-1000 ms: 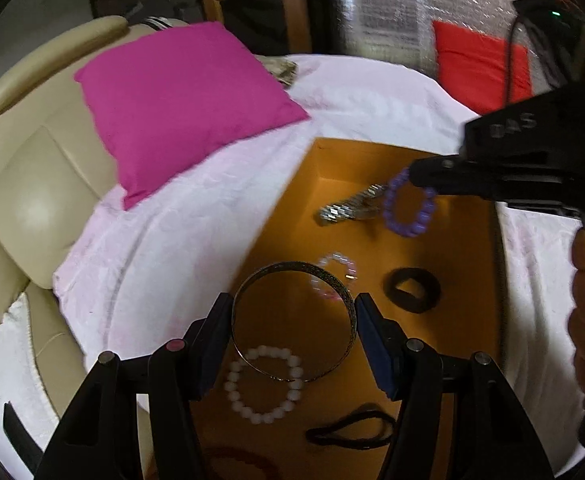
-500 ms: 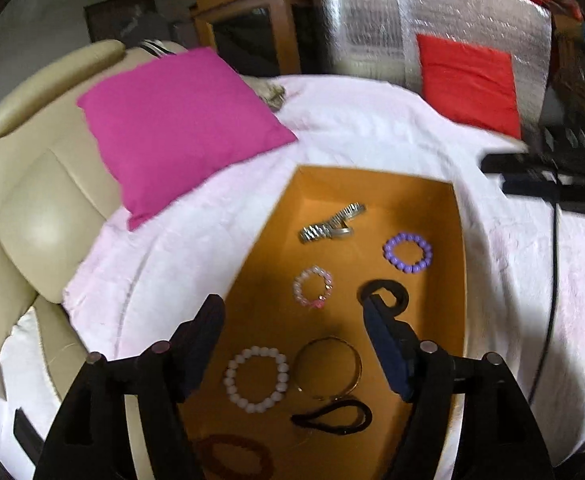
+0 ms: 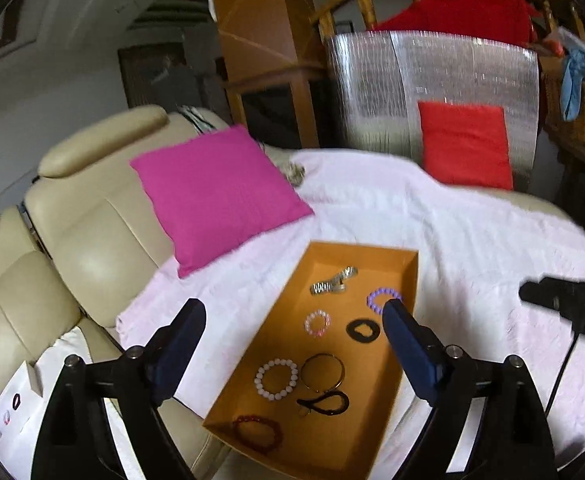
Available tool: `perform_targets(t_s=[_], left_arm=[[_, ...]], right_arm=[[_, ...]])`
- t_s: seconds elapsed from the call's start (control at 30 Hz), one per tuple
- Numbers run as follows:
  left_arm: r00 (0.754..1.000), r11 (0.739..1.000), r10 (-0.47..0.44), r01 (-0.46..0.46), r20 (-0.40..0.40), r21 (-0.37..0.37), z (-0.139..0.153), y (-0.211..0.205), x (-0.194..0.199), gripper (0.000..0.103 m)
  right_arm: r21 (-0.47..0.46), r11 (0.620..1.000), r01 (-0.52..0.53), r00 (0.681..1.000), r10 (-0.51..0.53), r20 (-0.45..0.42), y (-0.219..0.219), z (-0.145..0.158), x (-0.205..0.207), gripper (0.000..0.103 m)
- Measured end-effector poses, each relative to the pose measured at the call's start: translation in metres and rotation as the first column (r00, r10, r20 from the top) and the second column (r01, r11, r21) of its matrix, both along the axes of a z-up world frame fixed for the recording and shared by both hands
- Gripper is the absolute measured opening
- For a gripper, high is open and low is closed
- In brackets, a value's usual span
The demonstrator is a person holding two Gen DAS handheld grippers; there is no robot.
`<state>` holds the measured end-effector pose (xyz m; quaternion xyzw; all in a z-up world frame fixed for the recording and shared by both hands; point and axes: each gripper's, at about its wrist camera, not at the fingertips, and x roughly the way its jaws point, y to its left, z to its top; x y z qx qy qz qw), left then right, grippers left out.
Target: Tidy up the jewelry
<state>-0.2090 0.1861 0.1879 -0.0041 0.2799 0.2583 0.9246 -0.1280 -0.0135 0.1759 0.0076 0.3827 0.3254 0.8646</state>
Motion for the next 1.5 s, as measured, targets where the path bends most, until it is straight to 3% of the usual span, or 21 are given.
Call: perform_targets(t_s=[0.37,0.77,1.0,1.5], left_arm=[[0.993,0.996,0.055,-0.062,0.106,0.063,0.047,-0.027,-0.064,0.097],[0.988,0.985,0.107,-0.121,0.115,0.119,0.053,-0.038,-0.099,0.098],[0.986,0.985,0.116,-0.13,0.116,0.117,0.049,-0.04,-0.11,0.099],[0.99,0.984,0.117,-0.127,0.081,0.126,0.034,-0.042,-0.118,0.099]], right_arm=[[0.001,0.998,-0.061,0.99,0.06,0.128,-0.032,0.034,-0.091,0.054],[0.035,0.998,-0.052,0.963,0.041,0.267,-0.045,0.056,-0.166,0.064],[0.023,1.0,-0.005,0.949,-0.002,0.314,-0.053,0.059,-0.186,0.066],[-0.004,0.999,0.045,0.946,-0.041,0.322,-0.051,0.052,-0.196,0.067]])
